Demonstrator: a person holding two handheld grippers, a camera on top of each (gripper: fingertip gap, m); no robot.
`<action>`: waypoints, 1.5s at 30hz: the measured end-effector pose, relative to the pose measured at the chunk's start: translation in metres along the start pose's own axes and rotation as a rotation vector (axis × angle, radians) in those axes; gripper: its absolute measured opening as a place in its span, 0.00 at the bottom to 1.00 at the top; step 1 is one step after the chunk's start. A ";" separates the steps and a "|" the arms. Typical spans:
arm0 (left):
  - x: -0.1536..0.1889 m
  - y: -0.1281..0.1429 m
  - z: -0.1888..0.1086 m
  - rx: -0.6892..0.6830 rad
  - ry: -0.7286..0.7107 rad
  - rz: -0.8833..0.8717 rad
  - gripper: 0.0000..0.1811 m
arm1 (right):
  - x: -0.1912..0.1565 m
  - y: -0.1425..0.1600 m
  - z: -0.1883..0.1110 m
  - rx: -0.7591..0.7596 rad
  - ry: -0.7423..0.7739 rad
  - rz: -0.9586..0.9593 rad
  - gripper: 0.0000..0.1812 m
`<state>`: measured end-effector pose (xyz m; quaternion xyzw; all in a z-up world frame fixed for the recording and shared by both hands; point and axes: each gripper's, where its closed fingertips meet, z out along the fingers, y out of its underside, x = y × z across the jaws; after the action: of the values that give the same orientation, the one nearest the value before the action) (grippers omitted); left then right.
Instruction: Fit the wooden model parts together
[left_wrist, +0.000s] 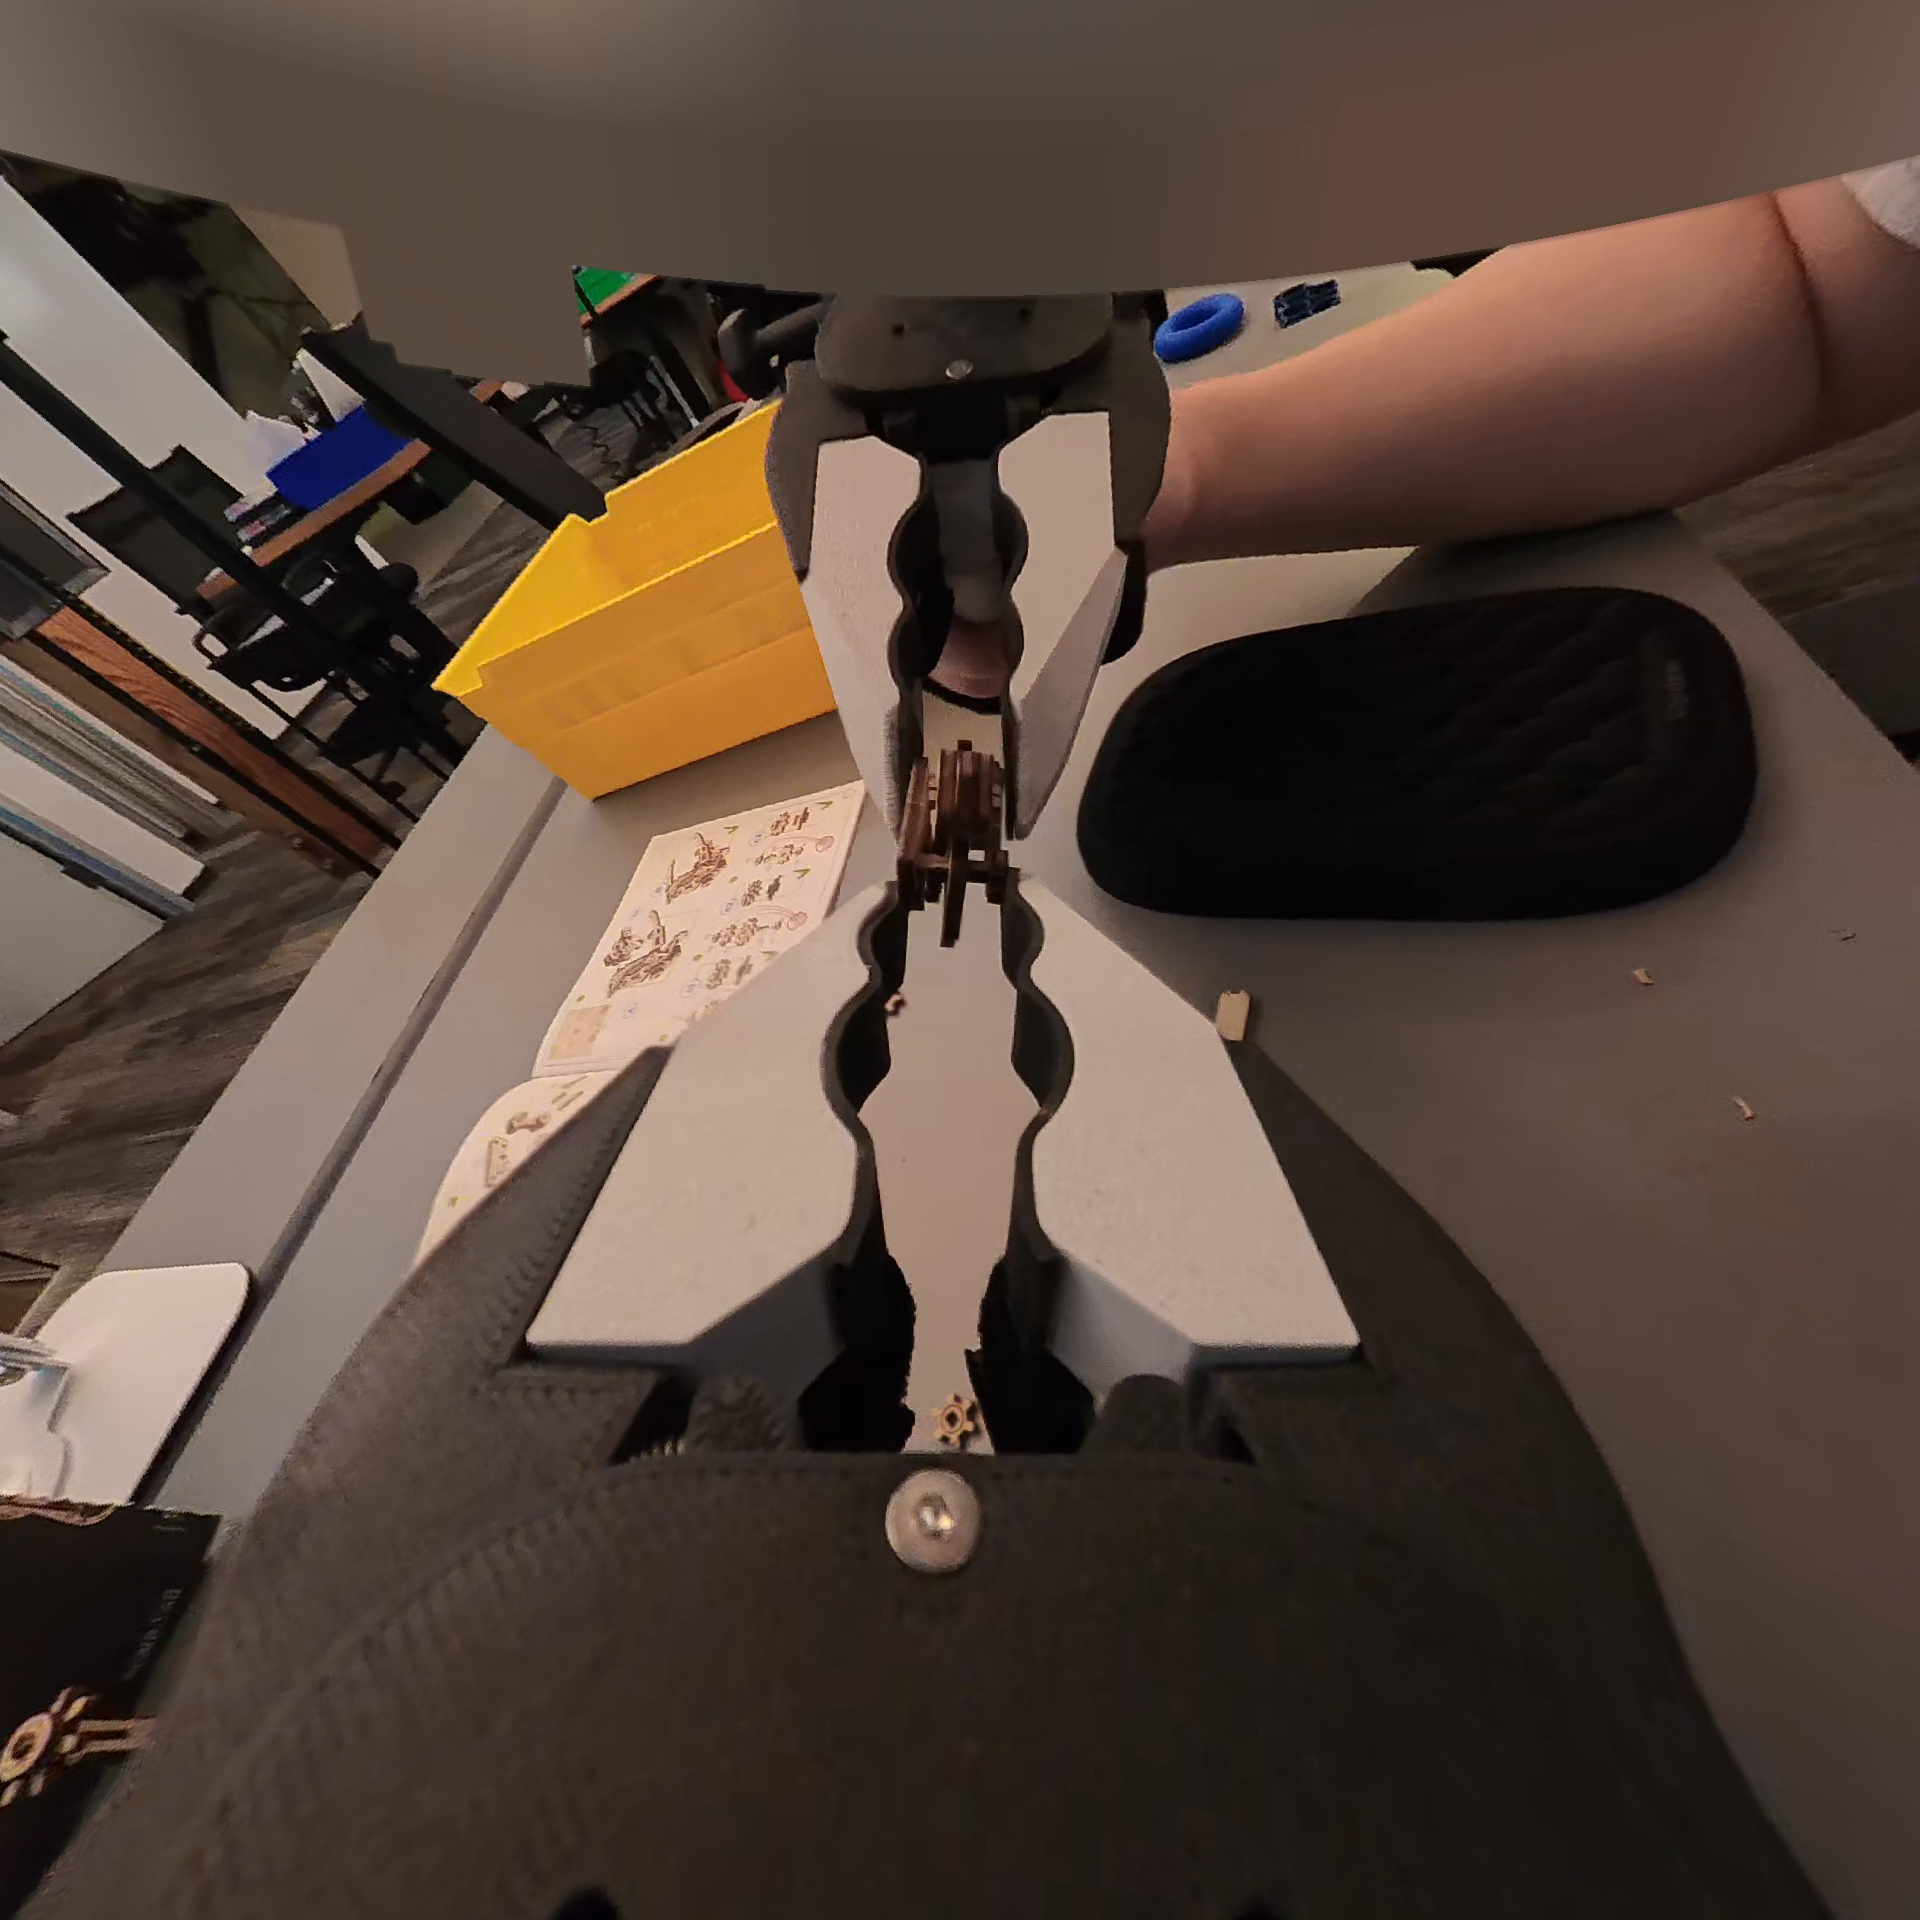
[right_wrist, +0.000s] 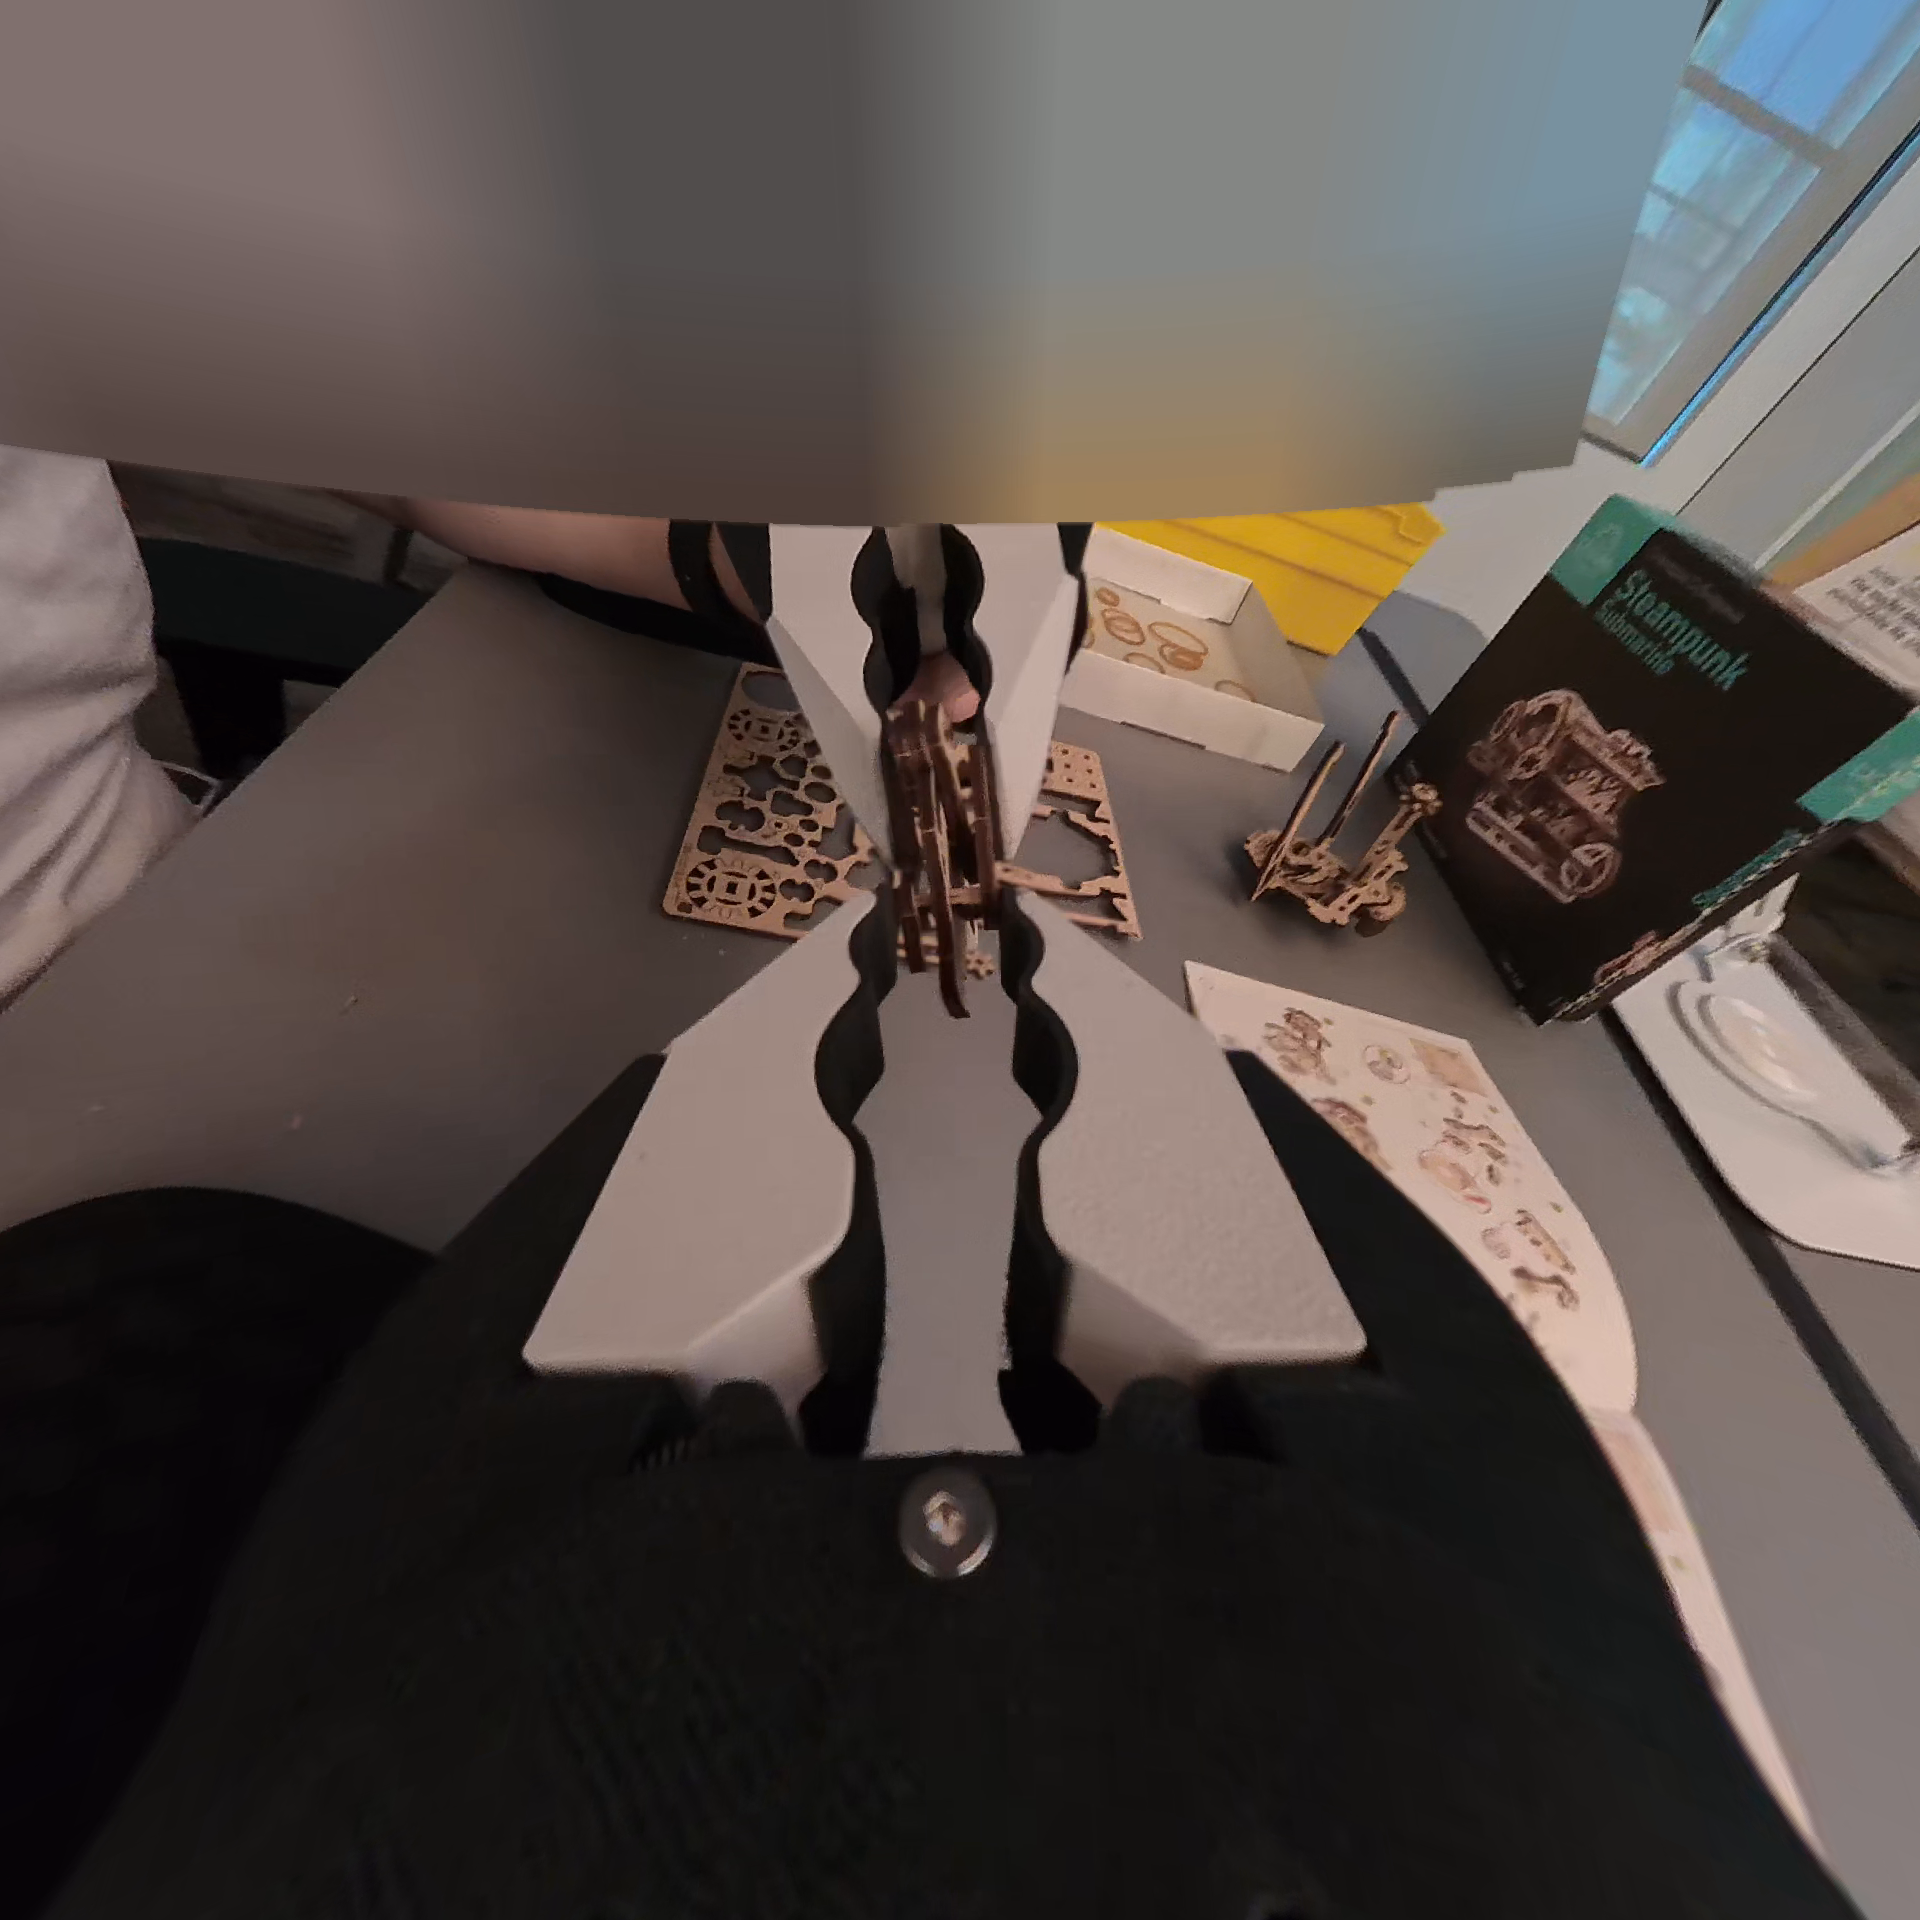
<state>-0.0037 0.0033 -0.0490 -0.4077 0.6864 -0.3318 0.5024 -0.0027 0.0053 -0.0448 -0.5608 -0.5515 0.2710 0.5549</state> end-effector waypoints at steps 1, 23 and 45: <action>-0.001 -0.001 0.000 0.001 -0.013 0.013 0.09 | 0.001 -0.002 0.000 0.009 0.016 -0.019 0.09; 0.002 -0.005 -0.003 0.034 0.001 0.005 0.09 | -0.003 -0.009 0.002 0.014 0.034 -0.071 0.08; 0.016 0.001 0.001 0.006 0.085 -0.018 0.10 | -0.013 0.006 0.004 -0.039 -0.052 -0.055 0.08</action>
<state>-0.0058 -0.0106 -0.0571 -0.3980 0.7025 -0.3556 0.4708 -0.0079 -0.0040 -0.0553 -0.5490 -0.5859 0.2595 0.5367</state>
